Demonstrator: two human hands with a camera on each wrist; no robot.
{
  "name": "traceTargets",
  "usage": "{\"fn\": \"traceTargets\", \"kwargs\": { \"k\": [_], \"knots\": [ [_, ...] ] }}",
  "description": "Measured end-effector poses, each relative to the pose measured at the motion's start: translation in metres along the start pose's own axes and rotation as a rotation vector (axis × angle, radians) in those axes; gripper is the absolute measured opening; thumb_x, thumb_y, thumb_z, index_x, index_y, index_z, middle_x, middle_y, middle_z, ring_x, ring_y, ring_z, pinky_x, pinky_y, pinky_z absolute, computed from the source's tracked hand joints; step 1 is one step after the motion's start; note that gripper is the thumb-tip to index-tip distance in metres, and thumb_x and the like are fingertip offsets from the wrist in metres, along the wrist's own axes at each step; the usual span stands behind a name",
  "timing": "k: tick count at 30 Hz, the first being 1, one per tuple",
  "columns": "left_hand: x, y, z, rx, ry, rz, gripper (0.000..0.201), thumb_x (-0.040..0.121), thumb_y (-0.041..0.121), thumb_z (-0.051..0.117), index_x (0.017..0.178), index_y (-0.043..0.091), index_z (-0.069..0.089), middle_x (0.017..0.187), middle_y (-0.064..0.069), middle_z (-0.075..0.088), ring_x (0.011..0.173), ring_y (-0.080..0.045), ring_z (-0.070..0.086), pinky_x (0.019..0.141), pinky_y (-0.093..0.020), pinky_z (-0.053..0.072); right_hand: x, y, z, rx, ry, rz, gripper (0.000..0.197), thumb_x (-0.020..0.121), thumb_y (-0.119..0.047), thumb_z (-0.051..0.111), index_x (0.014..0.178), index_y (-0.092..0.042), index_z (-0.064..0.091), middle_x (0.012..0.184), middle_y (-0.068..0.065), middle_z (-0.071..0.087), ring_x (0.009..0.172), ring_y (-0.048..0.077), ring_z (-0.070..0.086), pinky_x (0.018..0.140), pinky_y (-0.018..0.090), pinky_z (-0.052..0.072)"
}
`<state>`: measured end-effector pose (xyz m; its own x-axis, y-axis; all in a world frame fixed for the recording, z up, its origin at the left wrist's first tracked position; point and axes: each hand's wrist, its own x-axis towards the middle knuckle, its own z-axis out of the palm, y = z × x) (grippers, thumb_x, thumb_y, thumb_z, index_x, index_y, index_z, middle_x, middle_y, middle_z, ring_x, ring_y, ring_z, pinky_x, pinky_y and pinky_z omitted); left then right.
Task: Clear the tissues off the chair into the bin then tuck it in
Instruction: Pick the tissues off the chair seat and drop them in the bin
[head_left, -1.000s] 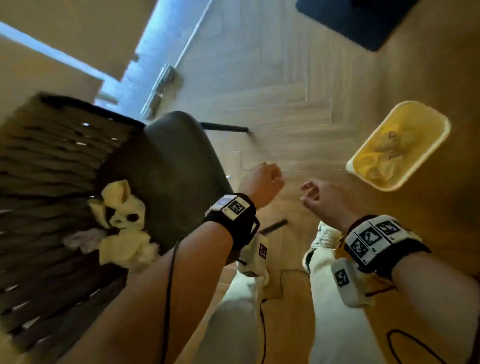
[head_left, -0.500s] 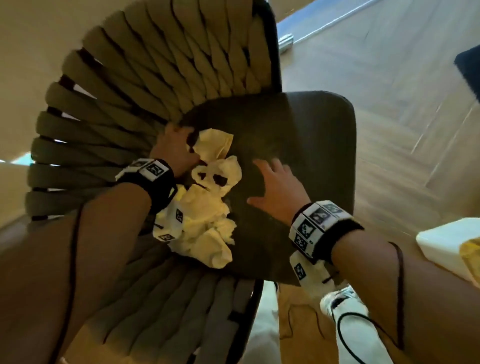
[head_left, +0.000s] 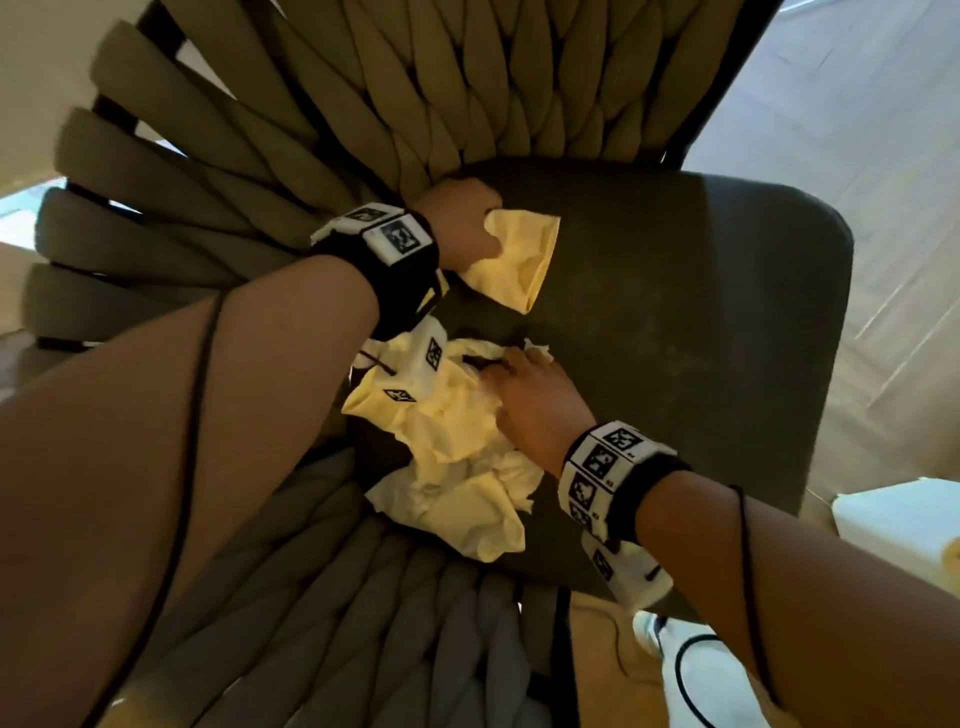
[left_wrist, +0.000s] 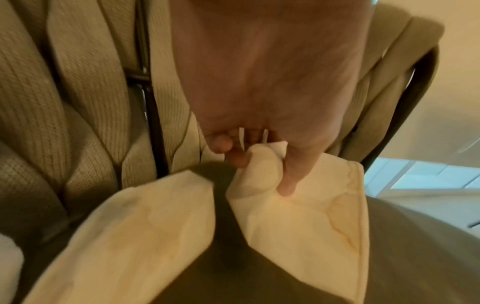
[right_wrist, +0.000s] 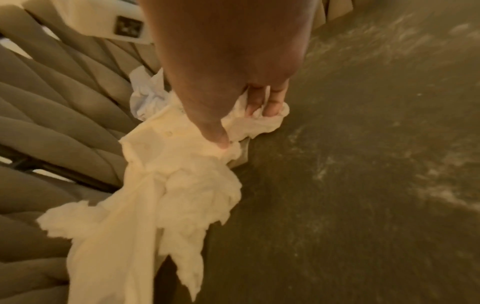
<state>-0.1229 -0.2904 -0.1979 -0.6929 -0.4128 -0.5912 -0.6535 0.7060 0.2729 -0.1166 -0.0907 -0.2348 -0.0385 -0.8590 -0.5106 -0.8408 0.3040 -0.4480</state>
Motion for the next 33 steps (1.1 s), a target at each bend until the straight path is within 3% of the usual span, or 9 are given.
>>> {"fn": "traceTargets", "kwargs": {
  "k": [3, 6, 10, 13, 18, 21, 28, 31, 33],
  "knots": [
    [-0.027, -0.019, -0.025, -0.121, 0.081, -0.044, 0.026, 0.086, 0.022, 0.064, 0.098, -0.001, 0.063, 0.089, -0.013, 0.061, 0.097, -0.035, 0.06, 0.065, -0.028, 0.038, 0.001, 0.006, -0.01, 0.146, -0.018, 0.062, 0.034, 0.09, -0.015, 0.05, 0.124, -0.013, 0.054, 0.129, 0.009, 0.051, 0.118, 0.027, 0.05, 0.094, 0.036, 0.045],
    [-0.051, -0.048, -0.039, -0.158, 0.034, -0.132, 0.033, 0.087, 0.022, 0.064, 0.112, 0.0, 0.062, 0.11, -0.019, 0.063, 0.102, -0.034, 0.059, 0.079, -0.033, 0.043, 0.007, 0.001, -0.021, 0.375, 0.086, 0.167, 0.024, 0.085, -0.025, 0.057, 0.103, -0.01, 0.06, 0.101, 0.005, 0.053, 0.097, 0.025, 0.058, 0.072, 0.028, 0.046],
    [-0.068, -0.08, -0.018, -0.424, -0.25, -0.391, 0.031, 0.09, 0.017, 0.062, 0.119, 0.013, 0.054, 0.106, -0.014, 0.061, 0.087, -0.027, 0.063, 0.073, -0.039, 0.055, 0.022, -0.024, -0.017, 0.31, -0.088, 0.179, 0.086, 0.063, -0.064, 0.069, 0.133, -0.022, 0.041, 0.131, 0.007, 0.045, 0.12, 0.029, 0.045, 0.093, 0.044, 0.046],
    [-0.07, -0.083, 0.003, -0.577, -0.308, -0.465, 0.039, 0.09, 0.018, 0.061, 0.128, 0.015, 0.049, 0.109, -0.014, 0.062, 0.093, -0.031, 0.065, 0.086, -0.052, 0.055, 0.027, -0.04, -0.002, 0.182, -0.105, 0.192, 0.104, 0.056, -0.062, 0.076, 0.14, -0.023, 0.029, 0.14, 0.008, 0.038, 0.125, 0.034, 0.041, 0.095, 0.048, 0.045],
    [-0.062, -0.073, 0.017, -0.587, -0.275, -0.394, 0.053, 0.087, 0.02, 0.066, 0.136, 0.016, 0.044, 0.118, -0.01, 0.06, 0.103, -0.026, 0.062, 0.081, -0.04, 0.056, 0.031, -0.045, 0.007, 0.349, -0.237, 0.206, 0.099, 0.069, -0.04, 0.078, 0.146, -0.02, 0.019, 0.14, 0.011, 0.047, 0.123, 0.033, 0.051, 0.098, 0.044, 0.047],
    [-0.061, -0.068, 0.023, -0.503, -0.15, -0.326, 0.049, 0.084, 0.018, 0.07, 0.129, 0.008, 0.053, 0.119, -0.013, 0.063, 0.102, -0.028, 0.063, 0.079, -0.042, 0.057, 0.025, -0.044, 0.0, 0.446, -0.256, 0.217, 0.066, 0.082, -0.035, 0.068, 0.136, -0.009, 0.039, 0.133, 0.014, 0.052, 0.119, 0.03, 0.052, 0.094, 0.036, 0.045],
    [-0.057, -0.041, 0.029, -0.572, 0.043, -0.272, 0.036, 0.081, 0.017, 0.072, 0.114, 0.006, 0.063, 0.113, -0.009, 0.067, 0.101, -0.022, 0.062, 0.087, -0.035, 0.05, -0.02, -0.005, -0.029, 0.701, -0.163, 0.33, 0.036, 0.088, -0.029, 0.062, 0.118, -0.009, 0.055, 0.106, 0.005, 0.059, 0.098, 0.02, 0.06, 0.08, 0.031, 0.051],
    [-0.056, -0.005, 0.023, -0.615, 0.123, -0.213, 0.037, 0.084, 0.016, 0.069, 0.119, 0.008, 0.061, 0.112, -0.005, 0.064, 0.099, -0.015, 0.058, 0.082, -0.029, 0.045, -0.053, 0.029, -0.045, 0.815, -0.1, 0.475, 0.041, 0.088, -0.03, 0.062, 0.123, -0.01, 0.051, 0.105, 0.002, 0.056, 0.09, 0.012, 0.053, 0.069, 0.021, 0.046],
    [-0.056, 0.027, 0.017, -0.603, 0.149, -0.152, 0.038, 0.085, 0.019, 0.068, 0.12, 0.01, 0.06, 0.115, -0.006, 0.064, 0.105, -0.017, 0.058, 0.088, -0.034, 0.048, -0.081, 0.056, -0.053, 0.886, -0.005, 0.577, 0.05, 0.087, -0.031, 0.063, 0.13, -0.013, 0.047, 0.119, 0.003, 0.057, 0.099, 0.015, 0.055, 0.076, 0.024, 0.046]
  ]
}}
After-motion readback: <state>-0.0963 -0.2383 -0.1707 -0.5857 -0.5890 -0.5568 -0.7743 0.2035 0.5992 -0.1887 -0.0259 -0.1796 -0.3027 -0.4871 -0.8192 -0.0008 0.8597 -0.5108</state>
